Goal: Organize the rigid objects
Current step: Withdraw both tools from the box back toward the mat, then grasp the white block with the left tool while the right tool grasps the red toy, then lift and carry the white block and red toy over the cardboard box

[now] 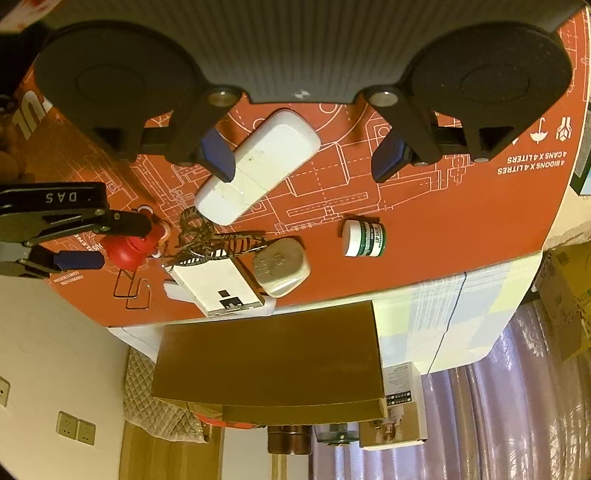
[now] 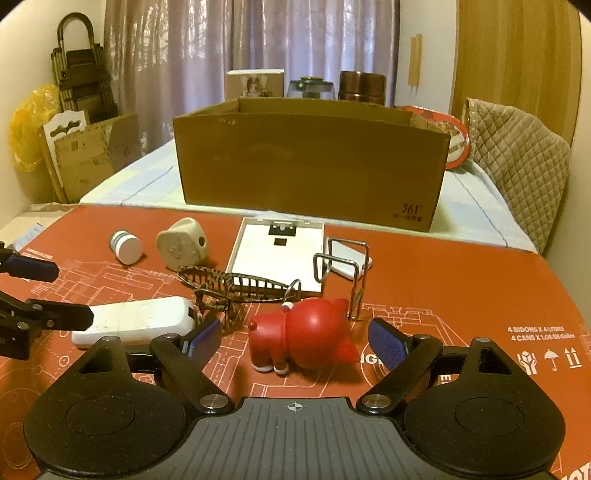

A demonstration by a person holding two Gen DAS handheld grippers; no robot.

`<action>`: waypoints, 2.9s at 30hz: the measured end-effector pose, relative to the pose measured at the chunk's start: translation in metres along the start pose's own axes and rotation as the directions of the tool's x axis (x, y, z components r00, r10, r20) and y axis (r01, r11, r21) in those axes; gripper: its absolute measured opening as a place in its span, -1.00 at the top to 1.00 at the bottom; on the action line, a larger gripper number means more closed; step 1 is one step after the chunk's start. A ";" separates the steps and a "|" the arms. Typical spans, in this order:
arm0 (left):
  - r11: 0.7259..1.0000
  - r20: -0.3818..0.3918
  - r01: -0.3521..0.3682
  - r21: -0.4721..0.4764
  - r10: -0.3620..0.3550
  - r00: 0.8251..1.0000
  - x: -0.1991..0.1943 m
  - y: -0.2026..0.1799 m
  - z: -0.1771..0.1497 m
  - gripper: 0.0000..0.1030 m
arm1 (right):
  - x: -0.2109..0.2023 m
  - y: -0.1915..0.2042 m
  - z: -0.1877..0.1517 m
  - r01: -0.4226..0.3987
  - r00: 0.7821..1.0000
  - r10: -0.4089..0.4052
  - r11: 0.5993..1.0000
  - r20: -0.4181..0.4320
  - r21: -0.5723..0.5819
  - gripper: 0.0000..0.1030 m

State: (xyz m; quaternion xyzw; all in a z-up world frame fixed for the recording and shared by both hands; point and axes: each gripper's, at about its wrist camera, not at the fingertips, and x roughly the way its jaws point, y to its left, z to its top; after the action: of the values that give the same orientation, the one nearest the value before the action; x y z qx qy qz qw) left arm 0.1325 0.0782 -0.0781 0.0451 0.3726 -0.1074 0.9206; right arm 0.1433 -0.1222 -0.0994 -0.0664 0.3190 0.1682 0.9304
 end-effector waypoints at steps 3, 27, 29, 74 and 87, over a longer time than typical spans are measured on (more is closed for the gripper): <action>1.000 -0.008 0.002 -0.007 -0.002 1.000 0.003 0.001 0.001 -0.50 | 0.006 0.001 0.000 0.000 1.000 0.000 1.000 -0.004 -0.008 -0.50; 0.974 -0.061 0.050 0.220 -0.037 0.997 0.028 -0.026 -0.001 -0.47 | -0.022 -0.009 -0.016 0.009 0.993 -0.006 1.000 -0.121 0.021 -0.23; 0.972 -0.070 0.063 0.228 -0.049 0.996 0.033 -0.029 -0.001 -0.42 | -0.022 -0.011 -0.016 0.008 0.993 -0.004 0.999 -0.120 0.033 -0.23; 0.999 -0.110 0.033 -0.020 -0.035 0.993 0.036 -0.044 0.006 0.33 | -0.016 -0.018 -0.015 0.057 0.992 -0.045 0.993 -0.120 0.102 -0.25; 0.997 -0.047 0.015 -0.069 -0.019 0.999 0.013 -0.039 0.020 0.33 | -0.035 -0.011 0.003 0.046 0.998 -0.043 0.996 -0.035 0.075 -0.25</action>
State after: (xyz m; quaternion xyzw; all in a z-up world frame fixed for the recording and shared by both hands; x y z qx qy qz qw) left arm 0.1461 0.0348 -0.0729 0.0127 0.3983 -0.1013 0.9116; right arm 0.1230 -0.1414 -0.0753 -0.0409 0.3392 0.1341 0.9302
